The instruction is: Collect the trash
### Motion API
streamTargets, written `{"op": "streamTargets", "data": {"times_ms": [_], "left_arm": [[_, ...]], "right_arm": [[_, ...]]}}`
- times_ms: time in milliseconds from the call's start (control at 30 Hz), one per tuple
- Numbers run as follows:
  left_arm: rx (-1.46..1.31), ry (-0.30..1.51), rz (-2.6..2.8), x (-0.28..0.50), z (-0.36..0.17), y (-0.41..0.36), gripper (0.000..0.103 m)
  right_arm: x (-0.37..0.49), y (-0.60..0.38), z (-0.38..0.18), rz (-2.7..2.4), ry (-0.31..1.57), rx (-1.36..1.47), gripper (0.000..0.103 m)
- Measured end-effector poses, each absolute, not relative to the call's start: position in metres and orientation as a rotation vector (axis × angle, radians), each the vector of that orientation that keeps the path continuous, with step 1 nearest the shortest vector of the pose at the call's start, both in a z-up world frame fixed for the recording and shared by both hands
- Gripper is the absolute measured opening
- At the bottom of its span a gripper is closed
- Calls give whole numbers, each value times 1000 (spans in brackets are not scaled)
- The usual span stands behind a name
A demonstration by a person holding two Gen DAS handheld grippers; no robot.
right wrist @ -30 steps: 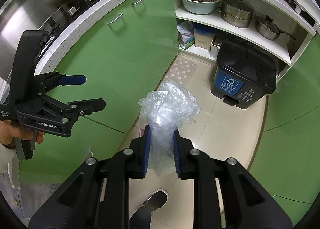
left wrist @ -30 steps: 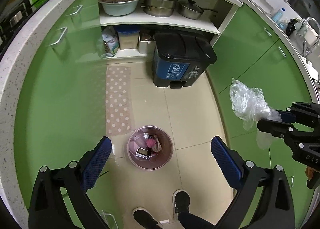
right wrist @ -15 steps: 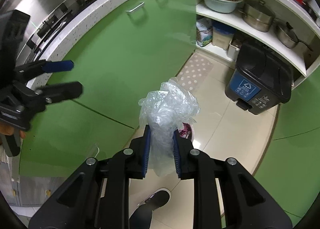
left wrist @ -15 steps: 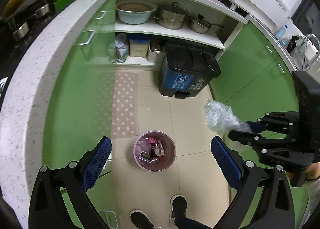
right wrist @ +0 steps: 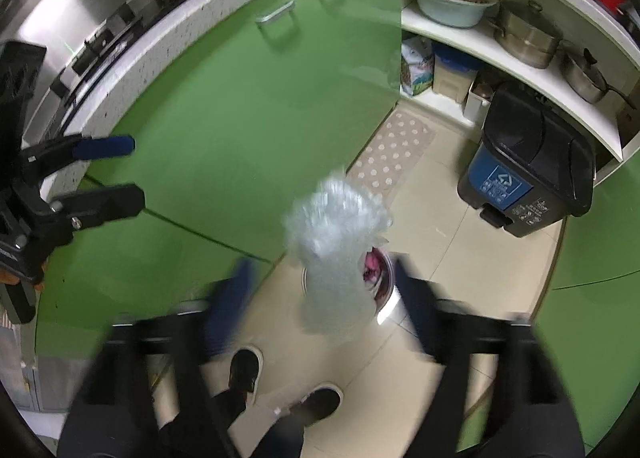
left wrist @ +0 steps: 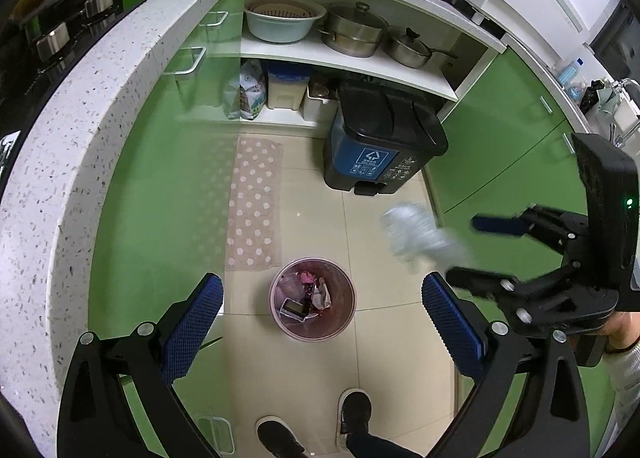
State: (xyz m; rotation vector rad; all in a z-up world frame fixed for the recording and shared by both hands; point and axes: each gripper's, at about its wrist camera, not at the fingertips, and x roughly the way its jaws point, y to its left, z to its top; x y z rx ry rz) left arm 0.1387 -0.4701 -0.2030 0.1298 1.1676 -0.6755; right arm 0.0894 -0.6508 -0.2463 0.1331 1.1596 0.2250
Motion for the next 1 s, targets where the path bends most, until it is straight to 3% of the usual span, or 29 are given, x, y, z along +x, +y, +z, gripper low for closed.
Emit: {"op": "streamTargets", "data": {"times_ms": [67, 533, 1000], "left_arm": [[130, 1172, -679, 140, -205, -471, 96], [137, 1177, -695, 130, -196, -475, 96], [63, 1074, -624, 73, -89, -432, 96]], "right_arm": [[89, -653, -247, 207, 1159, 132, 94], [77, -659, -233, 145, 1185, 149, 99], [33, -635, -123, 171, 1111, 81, 100]]}}
